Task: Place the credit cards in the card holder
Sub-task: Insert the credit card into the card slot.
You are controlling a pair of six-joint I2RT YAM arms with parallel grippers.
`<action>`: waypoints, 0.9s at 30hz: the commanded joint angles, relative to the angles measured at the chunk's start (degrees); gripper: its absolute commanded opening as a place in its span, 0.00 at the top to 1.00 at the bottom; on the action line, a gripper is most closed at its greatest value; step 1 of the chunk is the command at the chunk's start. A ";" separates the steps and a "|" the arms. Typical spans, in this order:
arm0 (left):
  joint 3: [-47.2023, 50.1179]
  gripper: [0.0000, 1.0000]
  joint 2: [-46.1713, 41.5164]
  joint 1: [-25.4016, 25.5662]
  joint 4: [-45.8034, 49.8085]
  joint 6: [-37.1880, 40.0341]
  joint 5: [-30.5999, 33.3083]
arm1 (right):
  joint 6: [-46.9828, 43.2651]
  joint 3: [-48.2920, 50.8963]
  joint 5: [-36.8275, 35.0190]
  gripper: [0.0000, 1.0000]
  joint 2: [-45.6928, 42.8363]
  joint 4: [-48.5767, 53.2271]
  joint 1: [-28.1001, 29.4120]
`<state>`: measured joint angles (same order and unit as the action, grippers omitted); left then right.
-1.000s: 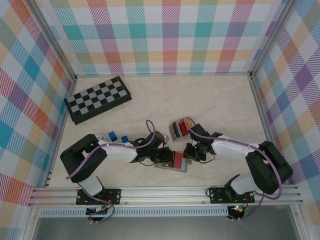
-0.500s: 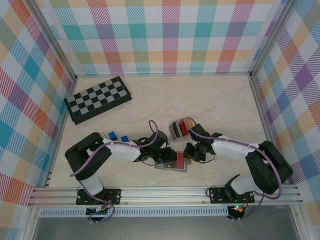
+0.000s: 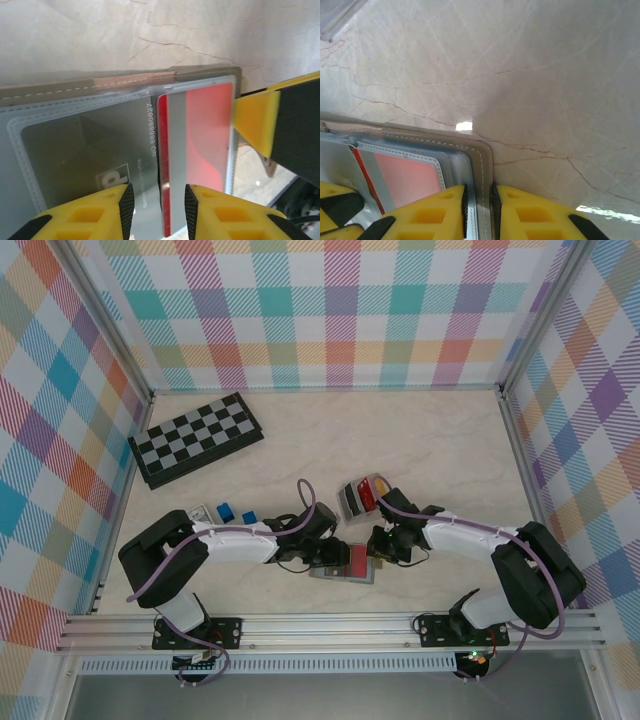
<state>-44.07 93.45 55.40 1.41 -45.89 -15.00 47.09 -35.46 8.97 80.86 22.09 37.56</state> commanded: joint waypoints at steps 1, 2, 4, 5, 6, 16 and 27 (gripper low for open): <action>0.06 0.65 -1.03 -0.46 5.97 1.92 3.74 | -1.69 1.20 -2.36 0.79 2.72 1.04 0.59; -0.12 0.65 -0.91 -0.55 7.11 1.99 4.36 | -1.80 1.08 -2.43 0.79 2.70 1.09 0.57; -0.44 0.65 -0.49 -0.79 9.52 2.34 5.99 | -2.11 0.60 -2.81 0.79 2.72 1.70 0.65; -0.65 0.65 -0.31 -0.86 10.63 2.52 6.59 | -2.34 0.41 -2.98 0.79 2.81 1.91 0.56; -0.59 0.65 -0.45 -0.87 11.42 2.63 7.23 | -2.59 0.19 -3.08 0.79 2.89 2.07 0.58; -1.59 0.60 -6.23 -0.95 12.05 3.76 8.07 | -4.85 -1.23 -1.60 0.78 1.58 1.35 0.66; -7.56 0.53 -10.94 -6.88 12.53 1.45 8.92 | -12.43 -12.52 -13.76 0.57 -9.96 16.69 -0.99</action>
<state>-49.32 82.85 51.62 13.45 -43.48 -6.44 38.83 -44.31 1.13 73.41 33.06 37.52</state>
